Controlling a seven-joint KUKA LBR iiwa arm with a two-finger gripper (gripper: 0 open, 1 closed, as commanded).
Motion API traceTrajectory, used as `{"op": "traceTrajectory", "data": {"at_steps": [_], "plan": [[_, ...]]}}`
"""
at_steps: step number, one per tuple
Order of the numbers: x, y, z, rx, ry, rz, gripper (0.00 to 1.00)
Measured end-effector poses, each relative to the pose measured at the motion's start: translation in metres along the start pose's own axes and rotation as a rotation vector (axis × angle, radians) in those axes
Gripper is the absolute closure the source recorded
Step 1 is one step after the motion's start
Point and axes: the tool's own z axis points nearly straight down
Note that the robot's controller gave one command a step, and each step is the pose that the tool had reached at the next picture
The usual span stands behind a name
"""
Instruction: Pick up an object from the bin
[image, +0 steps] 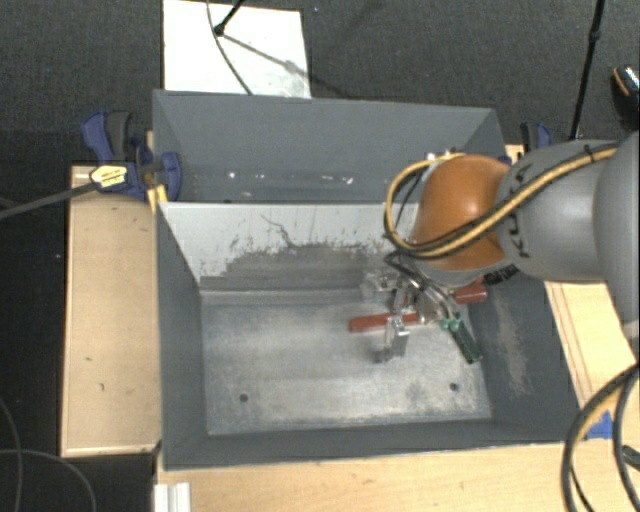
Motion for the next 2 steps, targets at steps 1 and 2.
{"op": "traceTrajectory", "data": {"at_steps": [1, 2], "plan": [[0.001, -0.004, 0.000, 0.002, 0.001, 0.009, 1.00], [0.052, -0.022, -0.167, 0.005, -0.003, -0.138, 1.00]]}}
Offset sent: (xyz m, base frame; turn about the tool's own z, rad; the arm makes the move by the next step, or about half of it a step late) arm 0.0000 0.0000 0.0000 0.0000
